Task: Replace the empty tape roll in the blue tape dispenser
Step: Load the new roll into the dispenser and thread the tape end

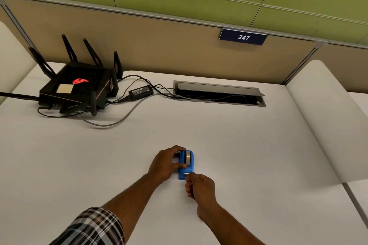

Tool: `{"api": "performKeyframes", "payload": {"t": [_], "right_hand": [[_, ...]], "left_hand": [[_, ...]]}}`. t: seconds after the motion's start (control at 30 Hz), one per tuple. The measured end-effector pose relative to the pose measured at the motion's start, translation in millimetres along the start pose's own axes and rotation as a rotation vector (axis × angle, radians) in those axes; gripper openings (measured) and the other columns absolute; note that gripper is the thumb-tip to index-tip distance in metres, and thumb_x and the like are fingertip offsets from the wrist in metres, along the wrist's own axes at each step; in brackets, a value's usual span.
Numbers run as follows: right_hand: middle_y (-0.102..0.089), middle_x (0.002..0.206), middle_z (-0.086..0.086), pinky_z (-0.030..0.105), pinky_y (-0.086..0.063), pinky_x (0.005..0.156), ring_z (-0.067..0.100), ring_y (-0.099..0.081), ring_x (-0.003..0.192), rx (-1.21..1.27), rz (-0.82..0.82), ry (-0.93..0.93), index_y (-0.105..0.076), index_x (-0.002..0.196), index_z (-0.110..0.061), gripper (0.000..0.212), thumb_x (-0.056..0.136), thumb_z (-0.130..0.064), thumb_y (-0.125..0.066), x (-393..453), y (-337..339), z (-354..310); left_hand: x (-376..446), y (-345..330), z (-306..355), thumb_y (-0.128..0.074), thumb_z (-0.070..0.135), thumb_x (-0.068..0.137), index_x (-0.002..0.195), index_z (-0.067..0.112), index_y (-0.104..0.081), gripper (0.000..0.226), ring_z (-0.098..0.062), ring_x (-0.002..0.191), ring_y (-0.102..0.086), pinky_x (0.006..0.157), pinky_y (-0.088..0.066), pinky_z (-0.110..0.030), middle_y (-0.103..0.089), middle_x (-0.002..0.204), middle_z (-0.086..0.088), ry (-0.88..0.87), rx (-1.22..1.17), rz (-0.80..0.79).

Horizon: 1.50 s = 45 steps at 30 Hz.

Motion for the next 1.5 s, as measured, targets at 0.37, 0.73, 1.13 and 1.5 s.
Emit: {"api": "performKeyframes", "payload": {"t": [0.37, 0.73, 1.13, 1.5], "right_hand": [[-0.069, 0.064, 0.007, 0.025, -0.054, 0.055, 0.015, -0.059, 0.055, -0.013, -0.012, 0.018, -0.075, 0.086, -0.006, 0.017, 0.095, -0.016, -0.065, 4, -1, 5], [-0.069, 0.071, 0.01, 0.029, -0.056, 0.064, 0.018, -0.06, 0.061, -0.034, -0.023, 0.051, -0.074, 0.092, -0.006, 0.019, 0.099, -0.019, -0.063, 8, -2, 7], [-0.078, 0.08, 0.013, 0.032, -0.064, 0.069, 0.015, -0.066, 0.06, -0.193, -0.025, 0.179, -0.071, 0.091, -0.012, 0.029, 0.099, -0.038, -0.062, 10, 2, 13], [-0.065, 0.072, -0.006, 0.02, -0.042, 0.055, 0.01, -0.058, 0.064, -0.721, 0.111, 0.55, -0.062, 0.081, -0.025, 0.03, 0.097, -0.05, -0.059, 17, 15, 0]], "left_hand": [[1, -3, -7, -0.084, 0.033, 0.073, 0.126, 0.039, -0.057, 0.06, 0.001, 0.102, -0.058, 0.087, -0.042, -0.011, -0.066, 0.125, 0.012, 0.008, 0.024, -0.012], [1, -4, -10, -0.083, 0.035, 0.075, 0.13, 0.038, -0.055, 0.062, 0.0, 0.106, -0.057, 0.093, -0.045, -0.017, -0.065, 0.129, 0.011, 0.006, 0.052, -0.005], [-7, -6, -4, -0.083, 0.038, 0.075, 0.142, 0.033, -0.043, 0.078, -0.005, 0.124, -0.051, 0.098, -0.042, -0.019, -0.053, 0.143, 0.008, 0.049, -0.071, -0.089], [-14, -4, 5, -0.089, 0.036, 0.067, 0.145, 0.028, -0.041, 0.092, -0.012, 0.129, -0.052, 0.105, -0.043, -0.024, -0.053, 0.145, 0.003, 0.057, -0.075, -0.089]]}}
Point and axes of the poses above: each hand's wrist, its own x-axis towards the middle knuckle, its own y-axis out of the back of the hand, z = x × y, the point moved 4 cm from there along x, towards the middle knuckle
